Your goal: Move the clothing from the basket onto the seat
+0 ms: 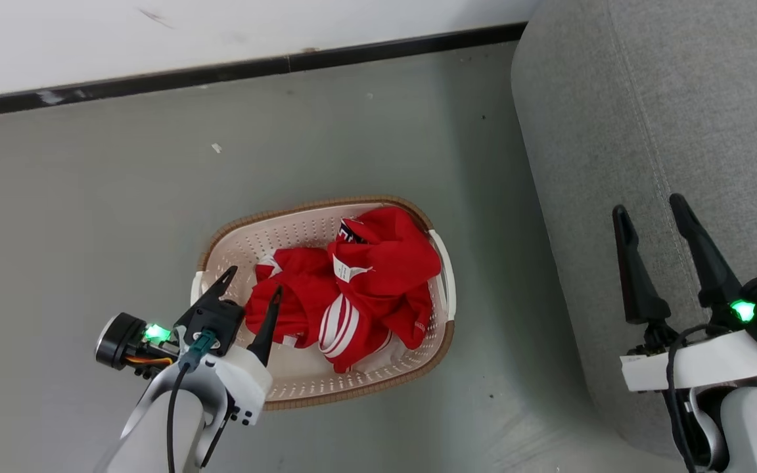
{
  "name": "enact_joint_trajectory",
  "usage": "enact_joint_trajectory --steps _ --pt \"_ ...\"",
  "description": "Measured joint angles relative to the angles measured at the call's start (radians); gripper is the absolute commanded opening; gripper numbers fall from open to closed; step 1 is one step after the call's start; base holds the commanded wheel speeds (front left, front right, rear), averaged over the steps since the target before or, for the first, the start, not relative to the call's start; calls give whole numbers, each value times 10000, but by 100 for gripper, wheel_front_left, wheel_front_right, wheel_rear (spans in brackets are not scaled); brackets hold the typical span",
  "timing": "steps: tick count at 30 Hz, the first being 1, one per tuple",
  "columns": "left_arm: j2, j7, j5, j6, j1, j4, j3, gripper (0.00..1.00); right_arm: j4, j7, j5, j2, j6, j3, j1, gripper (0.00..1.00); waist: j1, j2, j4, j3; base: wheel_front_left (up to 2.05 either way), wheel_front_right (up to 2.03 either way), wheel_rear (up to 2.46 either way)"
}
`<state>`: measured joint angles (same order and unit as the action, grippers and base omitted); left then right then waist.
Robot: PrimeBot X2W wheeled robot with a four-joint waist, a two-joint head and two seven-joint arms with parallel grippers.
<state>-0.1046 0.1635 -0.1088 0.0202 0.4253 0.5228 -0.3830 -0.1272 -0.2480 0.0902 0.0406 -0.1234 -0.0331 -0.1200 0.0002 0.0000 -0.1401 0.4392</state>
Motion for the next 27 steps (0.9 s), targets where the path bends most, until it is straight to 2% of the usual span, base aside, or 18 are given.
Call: enact_joint_trajectory --steps 27 --pt "-257 -52 1267 -587 2659 1411 -945 100 -221 -71 1223 -2 0 123 -1770 100 0 0 -1576 2556 0 0 0"
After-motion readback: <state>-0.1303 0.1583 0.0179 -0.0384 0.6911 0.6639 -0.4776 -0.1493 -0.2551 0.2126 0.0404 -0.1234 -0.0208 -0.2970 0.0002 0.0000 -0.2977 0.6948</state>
